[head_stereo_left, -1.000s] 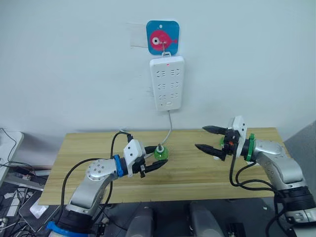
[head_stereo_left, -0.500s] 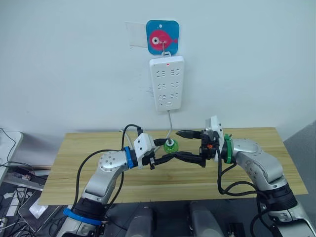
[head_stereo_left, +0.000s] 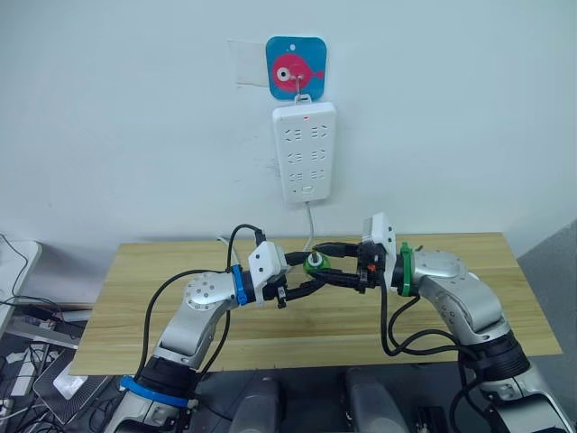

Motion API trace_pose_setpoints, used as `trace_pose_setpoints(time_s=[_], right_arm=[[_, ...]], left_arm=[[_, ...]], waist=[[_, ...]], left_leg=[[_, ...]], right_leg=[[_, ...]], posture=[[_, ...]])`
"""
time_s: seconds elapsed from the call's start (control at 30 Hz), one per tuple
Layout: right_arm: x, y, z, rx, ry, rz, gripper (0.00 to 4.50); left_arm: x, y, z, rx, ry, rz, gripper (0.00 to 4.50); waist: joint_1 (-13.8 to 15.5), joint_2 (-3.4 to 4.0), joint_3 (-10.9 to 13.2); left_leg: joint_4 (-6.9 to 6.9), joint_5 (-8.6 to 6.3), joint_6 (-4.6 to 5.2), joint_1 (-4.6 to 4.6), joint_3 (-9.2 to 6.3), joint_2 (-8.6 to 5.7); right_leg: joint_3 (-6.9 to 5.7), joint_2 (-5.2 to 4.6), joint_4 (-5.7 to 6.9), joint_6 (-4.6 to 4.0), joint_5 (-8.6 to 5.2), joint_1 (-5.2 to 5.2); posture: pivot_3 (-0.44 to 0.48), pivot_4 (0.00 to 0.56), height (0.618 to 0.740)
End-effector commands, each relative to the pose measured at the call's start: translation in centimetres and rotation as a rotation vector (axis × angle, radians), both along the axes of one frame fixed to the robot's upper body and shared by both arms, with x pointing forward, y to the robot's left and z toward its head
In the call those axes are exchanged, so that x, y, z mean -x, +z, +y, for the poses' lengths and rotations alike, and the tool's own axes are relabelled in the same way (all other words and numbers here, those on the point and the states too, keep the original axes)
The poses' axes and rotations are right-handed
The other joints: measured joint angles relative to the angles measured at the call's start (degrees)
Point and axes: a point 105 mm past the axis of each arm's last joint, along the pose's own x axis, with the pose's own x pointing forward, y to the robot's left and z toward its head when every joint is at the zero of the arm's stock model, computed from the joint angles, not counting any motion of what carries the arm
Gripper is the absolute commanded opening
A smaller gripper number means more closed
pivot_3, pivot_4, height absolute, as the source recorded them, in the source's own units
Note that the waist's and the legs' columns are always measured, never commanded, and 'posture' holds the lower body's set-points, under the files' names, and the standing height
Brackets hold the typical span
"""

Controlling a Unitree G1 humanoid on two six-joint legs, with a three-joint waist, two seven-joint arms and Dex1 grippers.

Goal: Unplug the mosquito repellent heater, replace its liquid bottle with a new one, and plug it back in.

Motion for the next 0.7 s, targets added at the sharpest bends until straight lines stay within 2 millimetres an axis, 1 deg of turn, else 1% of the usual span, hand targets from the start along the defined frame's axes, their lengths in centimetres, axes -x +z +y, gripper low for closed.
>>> trace_pose_setpoints(time_s=[0.03,0.07,0.2,0.27,0.33,0.43,0.5,0.6,0.7], right_arm=[[-0.2,0.9,0.1,-0.004,0.011,-0.060,1.26],[-0.2,0.8,0.1,-0.002,0.013,-0.064,0.92],[-0.2,1.4,0.0,-0.038,0.017,-0.061,0.89],[-0.4,1.7,-0.2,-0.074,-0.006,-0.028,0.89],[-1.0,2.2,-0.9,-0.149,-0.077,0.060,0.89],[-2.0,2.9,-1.9,-0.270,-0.181,0.206,0.88],[-2.5,3.2,-2.7,-0.359,-0.243,0.332,0.88],[-3.1,3.3,-3.5,-0.510,-0.302,0.548,0.88],[-3.0,3.7,-3.6,-0.619,-0.279,0.698,0.88]], left_arm=[[0.1,1.1,-0.5,0.018,-0.028,-0.041,2.20],[0.1,1.1,-0.5,0.018,-0.029,-0.040,2.20],[0.1,1.1,-0.5,0.023,-0.026,-0.033,2.20],[0.0,1.3,-0.3,0.039,-0.010,-0.024,2.20],[-0.1,1.8,0.1,0.074,0.024,-0.012,2.95],[-0.1,2.4,0.6,0.128,0.075,0.008,3.81],[0.0,3.2,0.7,0.174,0.114,-0.001,4.49],[-0.2,4.5,-0.1,0.225,0.162,-0.072,4.50],[-0.5,5.4,-0.8,0.255,0.184,-0.130,4.50]], waist=[[0.00,0.00,0.00],[0.00,0.00,0.00],[0.01,0.00,0.00],[0.01,0.00,0.00],[0.01,-0.01,-0.01],[0.02,-0.01,-0.01],[0.05,0.00,-0.01],[0.32,0.00,-0.01],[0.42,0.00,-0.02]], left_leg=[[0.00,0.00,0.00,0.00,0.00,0.00],[0.00,0.00,0.00,0.00,-0.02,0.00],[0.00,0.00,0.00,0.00,-0.02,0.00],[0.00,0.00,-0.01,0.00,-0.02,0.00],[0.00,0.00,-0.01,-0.01,-0.03,0.00],[0.00,0.00,-0.02,-0.03,-0.07,0.01],[0.00,-0.01,-0.03,-0.05,-0.07,0.01],[0.00,-0.02,-0.04,-0.10,-0.11,0.01],[0.01,-0.02,-0.04,-0.12,-0.07,0.01]], right_leg=[[0.00,0.01,0.00,0.00,0.00,0.00],[-0.03,0.01,0.00,0.00,0.00,0.00],[-0.01,0.00,0.00,0.00,0.00,0.00],[-0.01,0.00,0.00,0.00,0.00,-0.01],[-0.01,0.00,0.00,0.00,0.00,0.00],[-0.01,-0.01,0.01,-0.01,0.00,-0.01],[0.00,-0.02,0.01,-0.01,0.01,-0.04],[0.01,-0.03,0.01,-0.02,0.01,-0.07],[0.01,-0.02,0.03,-0.03,0.02,-0.09]], posture=[[-0.050,0.204,0.740],[-0.050,0.201,0.740],[-0.049,0.199,0.740],[-0.049,0.193,0.740],[-0.051,0.190,0.740],[-0.053,0.187,0.740],[-0.054,0.186,0.740],[-0.049,0.184,0.740],[-0.049,0.184,0.740]])
